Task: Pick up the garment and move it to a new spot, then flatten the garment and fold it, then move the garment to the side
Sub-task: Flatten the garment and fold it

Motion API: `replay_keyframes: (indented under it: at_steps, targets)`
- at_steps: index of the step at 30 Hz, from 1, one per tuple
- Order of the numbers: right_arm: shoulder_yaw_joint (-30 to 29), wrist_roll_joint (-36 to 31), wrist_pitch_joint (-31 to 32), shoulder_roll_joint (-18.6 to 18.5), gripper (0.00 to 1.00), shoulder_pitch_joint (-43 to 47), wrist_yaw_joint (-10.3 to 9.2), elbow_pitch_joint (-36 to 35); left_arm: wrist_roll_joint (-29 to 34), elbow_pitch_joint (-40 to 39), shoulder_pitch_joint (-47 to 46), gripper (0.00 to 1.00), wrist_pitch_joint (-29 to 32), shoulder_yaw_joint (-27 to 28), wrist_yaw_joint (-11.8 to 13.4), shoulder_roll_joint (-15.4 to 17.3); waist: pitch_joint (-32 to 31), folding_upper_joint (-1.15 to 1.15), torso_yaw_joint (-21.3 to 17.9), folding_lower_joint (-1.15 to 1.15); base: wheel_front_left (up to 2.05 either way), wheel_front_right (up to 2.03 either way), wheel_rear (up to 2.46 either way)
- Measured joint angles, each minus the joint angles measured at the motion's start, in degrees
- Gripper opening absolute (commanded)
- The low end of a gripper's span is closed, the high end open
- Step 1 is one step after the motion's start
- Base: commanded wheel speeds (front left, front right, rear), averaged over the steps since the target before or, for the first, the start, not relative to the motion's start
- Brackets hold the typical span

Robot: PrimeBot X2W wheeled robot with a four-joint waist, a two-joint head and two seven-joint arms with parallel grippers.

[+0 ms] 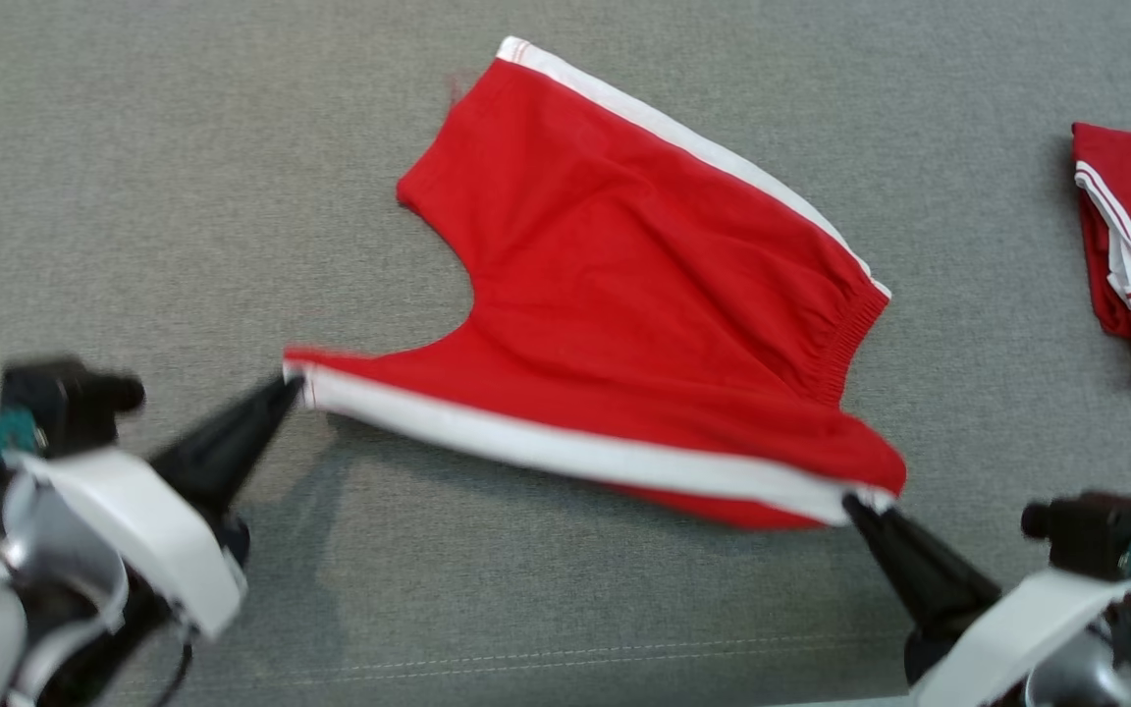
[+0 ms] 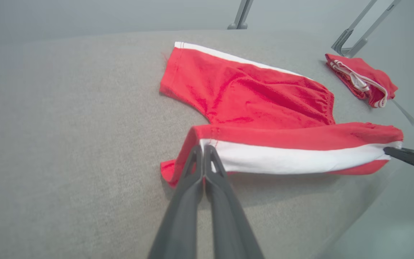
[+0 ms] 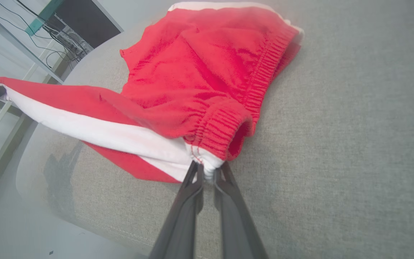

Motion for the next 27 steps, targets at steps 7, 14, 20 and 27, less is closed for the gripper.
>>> replay_keyframes:
  at_steps: [7,14,20,27]
  targets:
    - [-2.0,7.8,0.8,2.0,0.0,-13.9,-0.01,1.9,-6.0,6.6,-23.3,0.0,6.3,-2.5,-3.6,0.4,2.0,0.0,-2.9,0.0,0.0,0.0,0.0]
    - [2.9,14.1,-4.8,5.5,0.0,-30.0,-0.24,14.6,-8.2,26.0,-46.1,0.0,9.2,-8.2,-4.5,-0.5,6.5,0.0,-7.8,0.0,0.0,0.0,0.0]
    - [8.8,17.9,-10.8,6.0,0.0,-39.4,-0.26,23.9,-9.0,35.2,-54.9,0.0,6.8,-14.6,-4.5,1.2,10.2,0.0,-11.9,0.0,0.0,0.0,0.0]
    - [15.6,22.7,-16.9,6.3,0.0,-46.7,-0.26,31.5,-11.2,42.8,-60.5,0.0,0.3,-19.7,-4.5,3.4,13.4,0.0,-15.8,0.0,0.0,0.0,0.0]
